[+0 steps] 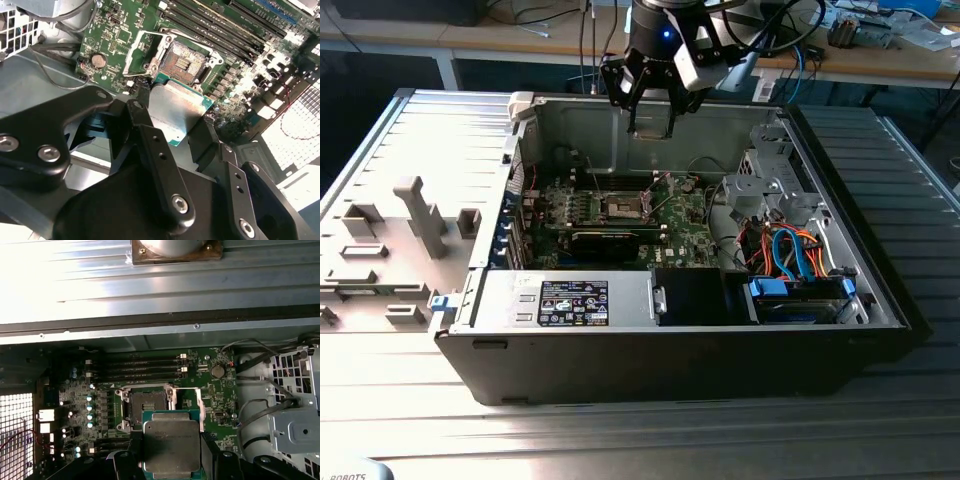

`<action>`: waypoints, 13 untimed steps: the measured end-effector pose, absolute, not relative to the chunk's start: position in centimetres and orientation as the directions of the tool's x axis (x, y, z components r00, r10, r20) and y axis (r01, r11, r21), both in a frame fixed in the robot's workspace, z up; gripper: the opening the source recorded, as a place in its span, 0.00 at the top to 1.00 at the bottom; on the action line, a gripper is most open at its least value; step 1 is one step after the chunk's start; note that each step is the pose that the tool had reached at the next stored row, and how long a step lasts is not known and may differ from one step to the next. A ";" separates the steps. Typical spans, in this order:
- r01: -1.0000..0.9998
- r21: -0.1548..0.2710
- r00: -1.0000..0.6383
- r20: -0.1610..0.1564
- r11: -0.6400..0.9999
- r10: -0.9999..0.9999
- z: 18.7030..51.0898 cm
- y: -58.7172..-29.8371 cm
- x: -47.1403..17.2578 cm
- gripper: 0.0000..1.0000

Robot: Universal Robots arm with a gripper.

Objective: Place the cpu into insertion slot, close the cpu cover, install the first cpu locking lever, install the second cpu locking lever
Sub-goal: 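Place the cpu into insertion slot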

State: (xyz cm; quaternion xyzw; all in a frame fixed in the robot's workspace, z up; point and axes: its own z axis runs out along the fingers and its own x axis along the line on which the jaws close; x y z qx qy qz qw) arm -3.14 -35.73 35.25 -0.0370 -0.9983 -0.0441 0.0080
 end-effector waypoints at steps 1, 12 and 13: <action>0.080 0.088 -0.997 0.019 0.993 0.078 35.2 -35.7 -3.1 0.45; 0.137 0.087 -0.991 0.019 0.987 0.136 35.1 -35.7 -3.1 0.45; 0.139 0.087 -0.990 0.019 0.986 0.138 35.1 -35.7 -3.1 0.45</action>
